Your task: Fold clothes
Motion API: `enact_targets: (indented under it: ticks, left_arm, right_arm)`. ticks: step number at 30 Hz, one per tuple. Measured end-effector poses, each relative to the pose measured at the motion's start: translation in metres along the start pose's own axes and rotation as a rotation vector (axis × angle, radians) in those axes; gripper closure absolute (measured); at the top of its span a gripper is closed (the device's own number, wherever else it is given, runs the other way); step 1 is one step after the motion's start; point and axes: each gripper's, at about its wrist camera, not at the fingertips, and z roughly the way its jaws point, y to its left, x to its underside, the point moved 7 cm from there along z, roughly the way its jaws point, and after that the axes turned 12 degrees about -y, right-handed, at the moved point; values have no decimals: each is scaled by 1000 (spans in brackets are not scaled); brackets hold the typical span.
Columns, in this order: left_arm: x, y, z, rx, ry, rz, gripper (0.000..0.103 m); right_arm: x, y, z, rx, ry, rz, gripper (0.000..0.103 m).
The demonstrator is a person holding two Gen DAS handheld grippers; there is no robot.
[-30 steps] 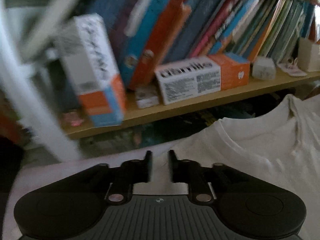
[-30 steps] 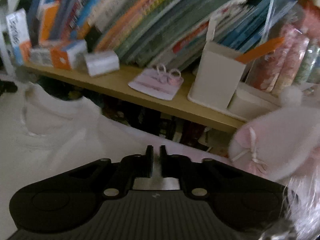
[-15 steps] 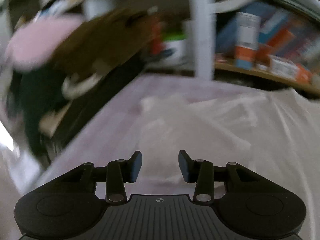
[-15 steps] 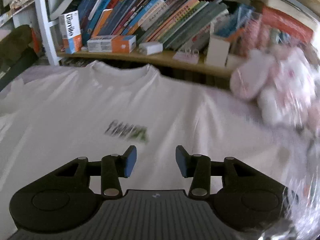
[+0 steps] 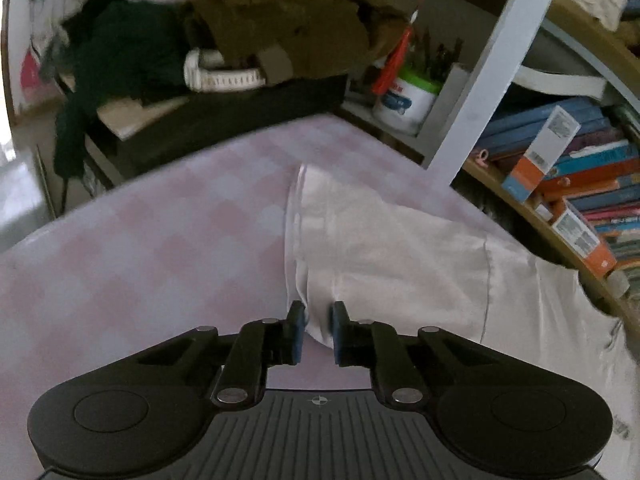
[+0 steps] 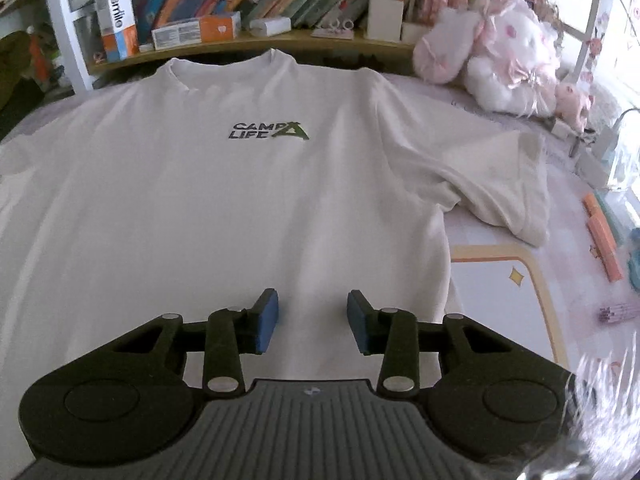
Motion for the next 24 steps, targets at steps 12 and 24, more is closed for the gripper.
enact_targets:
  ticks: [12,24]
  left_arm:
    - [0,-12,-30,51,-27,231,64]
    - [80,-98,-102,447,30,573,49]
  right_arm:
    - [2,-1,-2,10,7,10,65]
    - [13,6,-16,29,18,41,54]
